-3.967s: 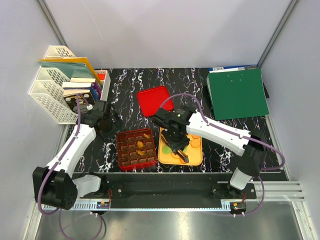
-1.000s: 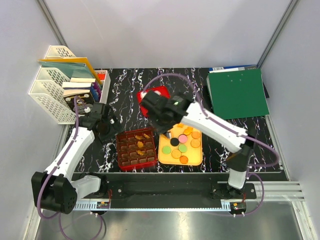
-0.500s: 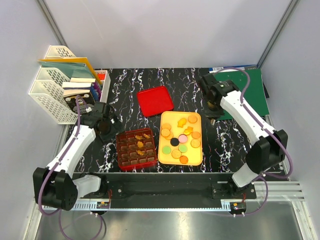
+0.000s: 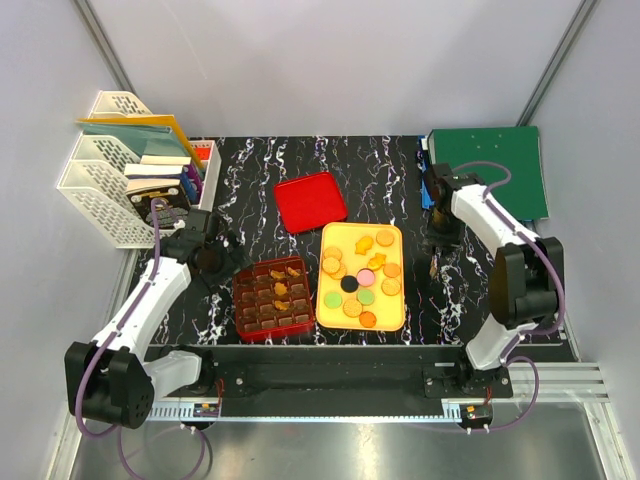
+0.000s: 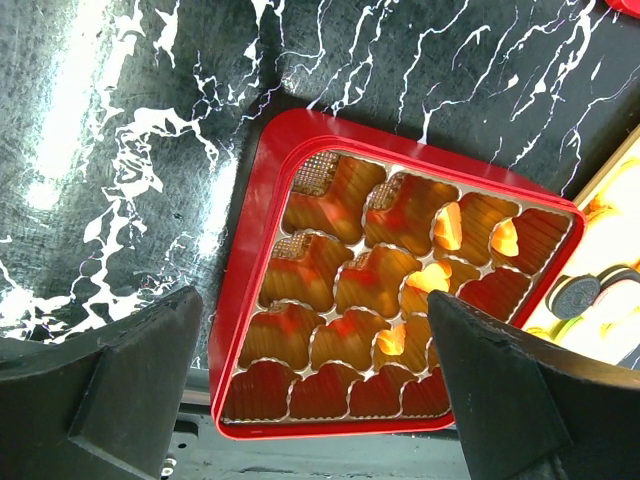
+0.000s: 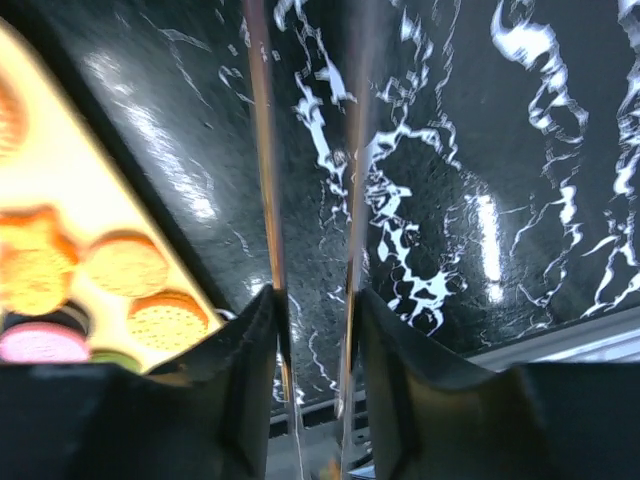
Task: Pack the cookies
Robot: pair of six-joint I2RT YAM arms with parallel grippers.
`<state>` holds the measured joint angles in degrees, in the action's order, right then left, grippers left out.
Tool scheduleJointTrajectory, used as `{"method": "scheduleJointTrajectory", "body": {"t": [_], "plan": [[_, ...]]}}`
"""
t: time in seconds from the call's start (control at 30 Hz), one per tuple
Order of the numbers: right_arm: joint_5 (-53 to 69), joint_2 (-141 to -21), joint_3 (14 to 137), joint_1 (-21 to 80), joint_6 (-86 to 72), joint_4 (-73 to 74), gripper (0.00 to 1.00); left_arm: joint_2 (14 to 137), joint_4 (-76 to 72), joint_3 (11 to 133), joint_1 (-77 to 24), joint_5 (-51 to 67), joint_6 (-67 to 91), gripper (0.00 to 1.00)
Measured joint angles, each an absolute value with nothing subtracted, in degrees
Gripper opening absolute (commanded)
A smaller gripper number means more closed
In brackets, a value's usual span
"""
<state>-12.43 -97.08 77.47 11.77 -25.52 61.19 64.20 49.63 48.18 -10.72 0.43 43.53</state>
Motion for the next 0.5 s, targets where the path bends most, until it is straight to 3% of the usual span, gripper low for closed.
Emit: {"method": "scheduleJointTrajectory", "body": {"t": [0.23,0.37,0.5], "plan": [[-10.6,-99.4,71.1,11.4,-26.5,59.8,0.59,64.2,49.4,48.1,-10.7,1.0,43.5,0.99],[-9.8,-98.9,71.0,11.4,-27.5,59.3,0.73,64.2,49.4,48.1,-10.7,1.1,43.5,0.99],[-9.0,-95.8,71.2,11.4,-28.2,59.7,0.79,64.2,49.4,48.1,-10.7,1.2,43.5,0.99]]}}
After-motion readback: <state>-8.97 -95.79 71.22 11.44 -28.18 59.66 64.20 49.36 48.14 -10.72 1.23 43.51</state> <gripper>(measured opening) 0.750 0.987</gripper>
